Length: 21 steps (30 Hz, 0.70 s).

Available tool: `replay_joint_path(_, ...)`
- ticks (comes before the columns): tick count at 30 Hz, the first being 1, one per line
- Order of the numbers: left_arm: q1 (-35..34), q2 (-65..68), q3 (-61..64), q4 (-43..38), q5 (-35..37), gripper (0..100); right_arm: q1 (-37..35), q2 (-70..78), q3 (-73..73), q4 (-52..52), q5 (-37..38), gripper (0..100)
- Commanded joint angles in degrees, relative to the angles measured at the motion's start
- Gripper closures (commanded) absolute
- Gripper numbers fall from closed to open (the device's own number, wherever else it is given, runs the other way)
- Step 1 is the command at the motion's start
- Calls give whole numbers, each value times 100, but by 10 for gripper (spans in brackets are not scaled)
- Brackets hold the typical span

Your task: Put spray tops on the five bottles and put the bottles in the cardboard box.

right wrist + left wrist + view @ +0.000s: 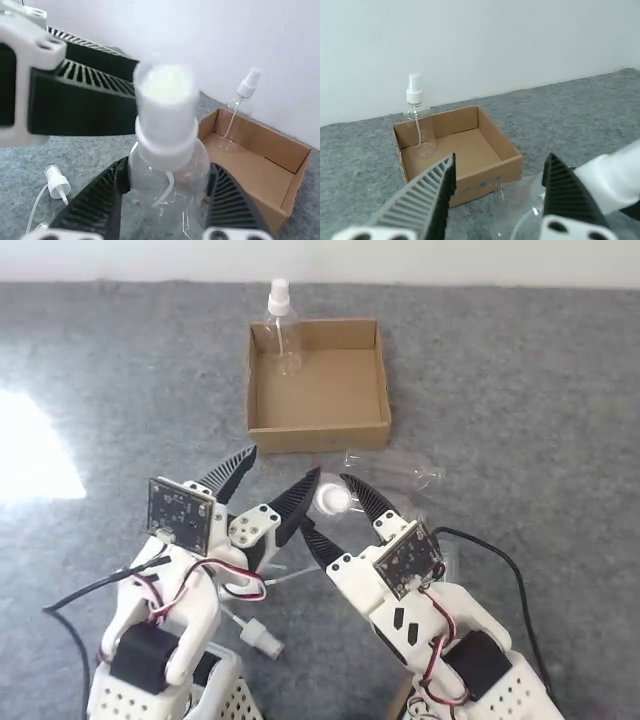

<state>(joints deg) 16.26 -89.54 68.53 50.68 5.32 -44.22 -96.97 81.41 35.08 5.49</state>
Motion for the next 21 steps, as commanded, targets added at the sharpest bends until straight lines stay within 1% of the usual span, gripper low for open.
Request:
replay_joint_path(1, 185, 44, -31, 97, -79, 732, -75, 119, -123, -154, 88, 898)
replay_joint_path(16, 185, 44, -22, 79, -97, 732, -75, 145, -132, -154, 88, 898)
replay_joint_path(19, -132, 44, -66, 44, -53, 732, -66, 145, -132, -154, 70, 898)
replay_joint_path(21, -440, 44, -119, -44, 158, 732, -66, 145, -132, -154, 70, 898)
